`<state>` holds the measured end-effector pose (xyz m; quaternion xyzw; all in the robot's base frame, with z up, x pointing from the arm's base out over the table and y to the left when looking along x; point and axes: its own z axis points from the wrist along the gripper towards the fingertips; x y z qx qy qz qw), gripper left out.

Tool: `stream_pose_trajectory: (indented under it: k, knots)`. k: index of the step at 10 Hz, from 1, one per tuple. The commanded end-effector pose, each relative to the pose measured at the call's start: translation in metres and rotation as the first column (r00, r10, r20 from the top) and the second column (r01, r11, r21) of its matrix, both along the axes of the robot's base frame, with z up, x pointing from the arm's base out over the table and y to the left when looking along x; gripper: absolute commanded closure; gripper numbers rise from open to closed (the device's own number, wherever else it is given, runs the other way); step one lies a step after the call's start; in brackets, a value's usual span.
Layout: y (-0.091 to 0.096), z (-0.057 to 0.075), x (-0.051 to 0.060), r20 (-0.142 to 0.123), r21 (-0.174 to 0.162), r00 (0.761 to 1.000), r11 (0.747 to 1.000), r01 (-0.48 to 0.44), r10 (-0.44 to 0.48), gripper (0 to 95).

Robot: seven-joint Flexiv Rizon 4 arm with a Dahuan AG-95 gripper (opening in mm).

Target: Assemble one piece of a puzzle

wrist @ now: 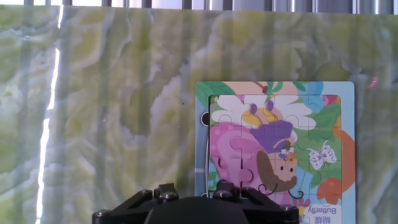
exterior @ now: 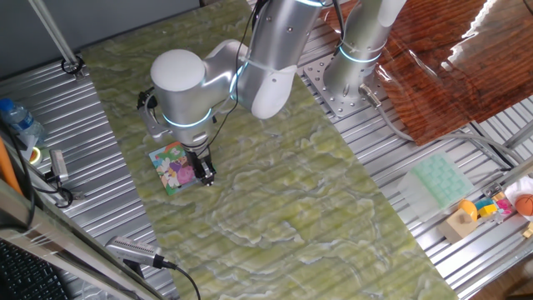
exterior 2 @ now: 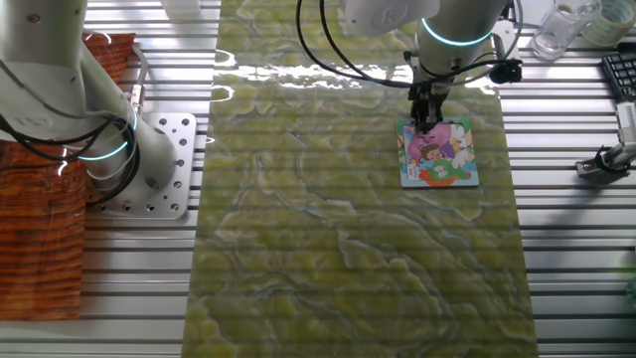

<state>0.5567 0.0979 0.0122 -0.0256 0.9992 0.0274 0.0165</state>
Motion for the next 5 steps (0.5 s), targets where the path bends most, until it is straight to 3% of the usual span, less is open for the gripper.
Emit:
stream_pose_trajectory:
  k: [1,4,5]
  knots:
    - [-0.0008,0.0043,-0.0015,-0.004,0.0,1.0,1.0,-0.002,0.002,57.0]
    - [0.0001,0.0076,-0.0003,0.002,0.003,1.0,1.0,0.0,0.0,57.0]
    - [0.0024,0.0106,0.0045,0.011,0.003,1.0,1.0,0.002,-0.002,57.0]
